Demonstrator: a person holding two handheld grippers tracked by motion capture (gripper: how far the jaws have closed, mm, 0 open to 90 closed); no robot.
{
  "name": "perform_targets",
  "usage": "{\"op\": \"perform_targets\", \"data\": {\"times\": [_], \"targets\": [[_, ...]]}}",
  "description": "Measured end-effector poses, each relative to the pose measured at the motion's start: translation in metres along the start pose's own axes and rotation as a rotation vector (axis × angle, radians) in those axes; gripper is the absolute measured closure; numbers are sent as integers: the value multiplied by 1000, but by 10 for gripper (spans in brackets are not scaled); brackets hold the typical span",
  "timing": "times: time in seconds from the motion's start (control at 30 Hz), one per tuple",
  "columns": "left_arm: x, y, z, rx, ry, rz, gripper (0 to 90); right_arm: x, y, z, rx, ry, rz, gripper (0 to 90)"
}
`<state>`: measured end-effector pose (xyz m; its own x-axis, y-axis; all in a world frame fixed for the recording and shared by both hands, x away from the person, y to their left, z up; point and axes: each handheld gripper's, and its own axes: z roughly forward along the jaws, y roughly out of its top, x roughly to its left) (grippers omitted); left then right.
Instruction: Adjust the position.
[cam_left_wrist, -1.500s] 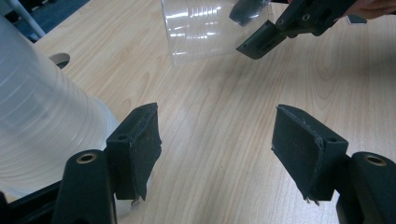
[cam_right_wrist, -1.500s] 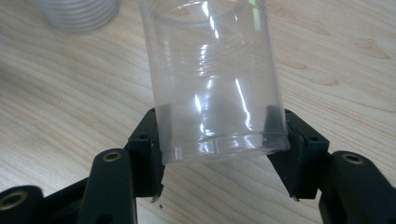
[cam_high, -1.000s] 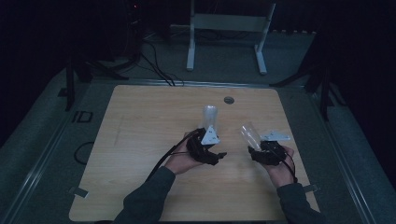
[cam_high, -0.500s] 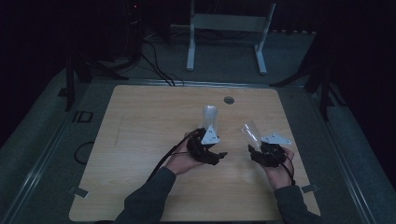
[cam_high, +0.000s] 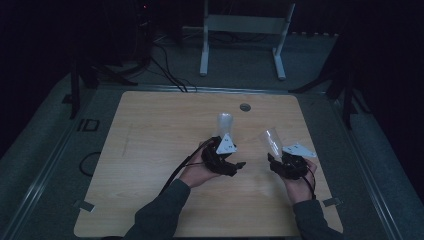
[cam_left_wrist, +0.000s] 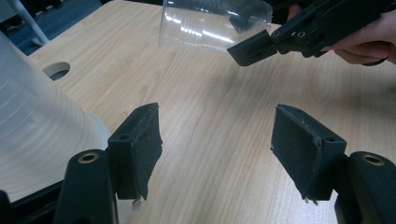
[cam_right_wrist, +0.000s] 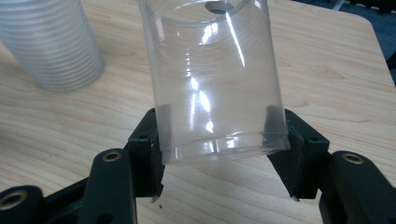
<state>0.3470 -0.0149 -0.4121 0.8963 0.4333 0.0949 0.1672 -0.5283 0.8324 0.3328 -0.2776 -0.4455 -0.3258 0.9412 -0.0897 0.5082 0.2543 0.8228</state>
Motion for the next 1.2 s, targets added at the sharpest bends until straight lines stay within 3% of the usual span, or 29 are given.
{"op": "perform_targets", "data": {"times": [0.27, 0.7, 0.73, 0.9, 1.2], "targets": [[1, 3, 2, -27, -22, -33, 345, 2, -1, -5, -49, -4, 8, 420], [1, 7, 7, -60, -25, -78, 345, 8, 1, -13, -129, -19, -9, 420], [3, 8, 8, -72, -26, -101, 345, 9, 0, -13, -141, -19, -7, 420], [5, 10, 9, -94, -24, -129, 343, 11, 1, -15, -174, -20, 6, 420], [4, 14, 11, -114, -12, -157, 343, 13, 3, -16, -210, -23, 17, 420]]}}
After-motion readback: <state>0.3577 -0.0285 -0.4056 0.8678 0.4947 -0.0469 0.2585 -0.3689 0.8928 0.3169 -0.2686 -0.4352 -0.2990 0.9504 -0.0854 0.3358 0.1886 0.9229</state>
